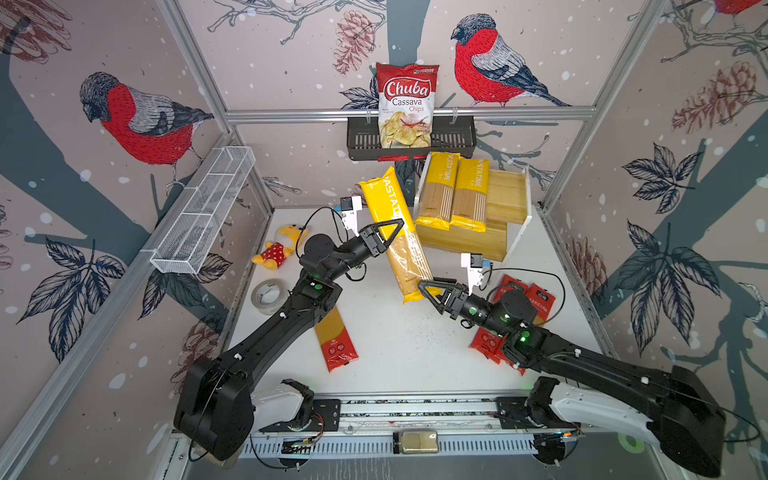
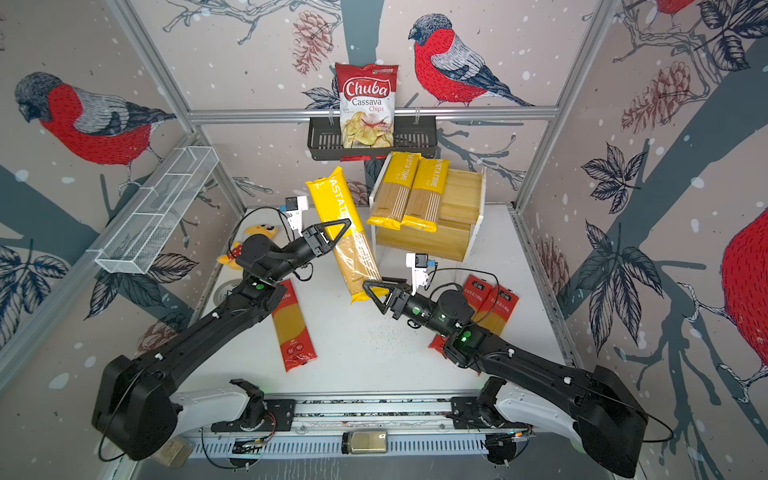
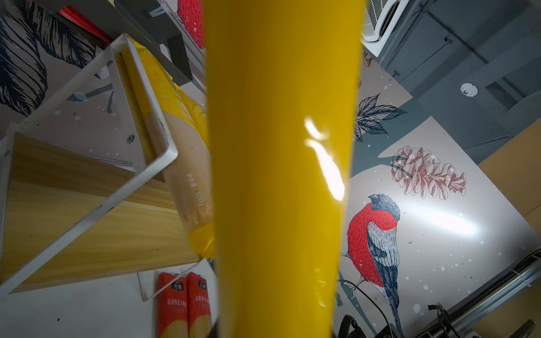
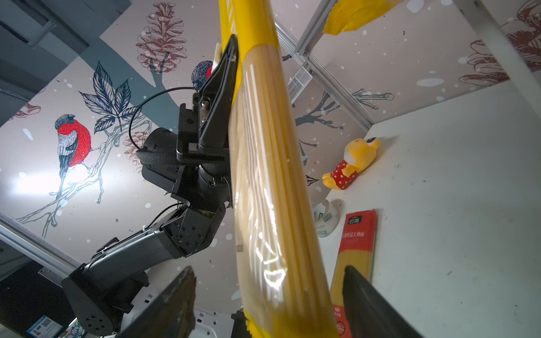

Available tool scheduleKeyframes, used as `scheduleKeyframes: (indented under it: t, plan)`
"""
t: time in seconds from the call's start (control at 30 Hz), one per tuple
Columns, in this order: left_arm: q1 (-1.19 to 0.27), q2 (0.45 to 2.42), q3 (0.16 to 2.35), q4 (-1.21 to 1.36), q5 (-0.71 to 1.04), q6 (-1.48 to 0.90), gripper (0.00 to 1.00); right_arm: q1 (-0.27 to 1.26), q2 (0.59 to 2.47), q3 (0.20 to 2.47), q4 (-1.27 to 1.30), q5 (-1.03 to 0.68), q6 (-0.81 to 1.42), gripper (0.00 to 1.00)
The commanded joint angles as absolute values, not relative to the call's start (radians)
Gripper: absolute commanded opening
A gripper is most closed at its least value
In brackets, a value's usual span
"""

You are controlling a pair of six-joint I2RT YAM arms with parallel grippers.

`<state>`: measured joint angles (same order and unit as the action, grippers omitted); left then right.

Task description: Place and organize the pasta boxes and bags onto the shelf

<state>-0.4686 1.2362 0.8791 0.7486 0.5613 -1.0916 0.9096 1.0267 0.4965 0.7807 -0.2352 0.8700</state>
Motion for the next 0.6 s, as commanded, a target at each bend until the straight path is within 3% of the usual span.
scheduleKeyframes:
  t: [0.0, 0.23, 0.43, 0.57]
  plan:
    - [-0.483, 1.233, 0.882, 0.933, 0.540, -1.137, 0.08, 0.911, 1.045, 0.507, 0.864, -0.233, 0.894, 0.77]
    - [-0.523, 1.224, 0.865, 0.945, 0.518, -1.157, 0.09, 0.915, 1.052, 0.508, 0.935, -0.165, 0.900, 0.65]
    - [-0.537, 1.232, 0.883, 0.931, 0.519, -1.148, 0.18, 0.934, 1.057, 0.526, 0.944, -0.147, 0.888, 0.32]
    - [-0.537, 1.232, 0.894, 0.927, 0.523, -1.147, 0.30, 0.934, 1.037, 0.522, 0.948, -0.115, 0.884, 0.19]
